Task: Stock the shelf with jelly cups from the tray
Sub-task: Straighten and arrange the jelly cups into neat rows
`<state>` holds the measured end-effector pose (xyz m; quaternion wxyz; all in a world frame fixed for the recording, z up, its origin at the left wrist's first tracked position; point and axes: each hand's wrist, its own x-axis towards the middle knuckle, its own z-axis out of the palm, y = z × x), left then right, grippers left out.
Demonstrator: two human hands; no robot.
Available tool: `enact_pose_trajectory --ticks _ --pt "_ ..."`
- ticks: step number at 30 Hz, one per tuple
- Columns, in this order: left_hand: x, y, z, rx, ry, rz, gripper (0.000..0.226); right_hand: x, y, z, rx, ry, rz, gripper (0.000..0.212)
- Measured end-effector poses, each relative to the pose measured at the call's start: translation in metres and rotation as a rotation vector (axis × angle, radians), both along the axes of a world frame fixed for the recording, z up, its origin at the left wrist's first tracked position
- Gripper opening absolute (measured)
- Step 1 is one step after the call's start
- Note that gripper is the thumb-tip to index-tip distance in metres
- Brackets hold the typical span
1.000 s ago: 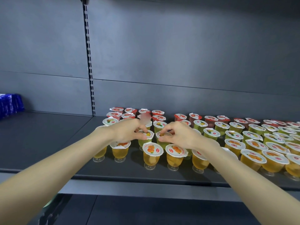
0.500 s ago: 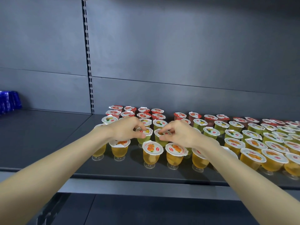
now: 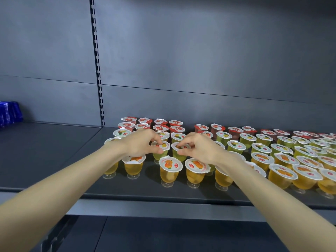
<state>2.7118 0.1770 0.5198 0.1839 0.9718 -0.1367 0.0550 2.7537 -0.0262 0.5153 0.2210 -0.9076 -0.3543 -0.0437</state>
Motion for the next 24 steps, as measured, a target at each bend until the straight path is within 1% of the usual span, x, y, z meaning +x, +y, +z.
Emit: enact_pose_trajectory --ticks 24 --pt "0.0043 -0.0053 -0.0057 -0.047 -0.032 0.066 0.030 0.0048 -0.0010 -0.0036 -0.003 -0.005 0.002 0.030"
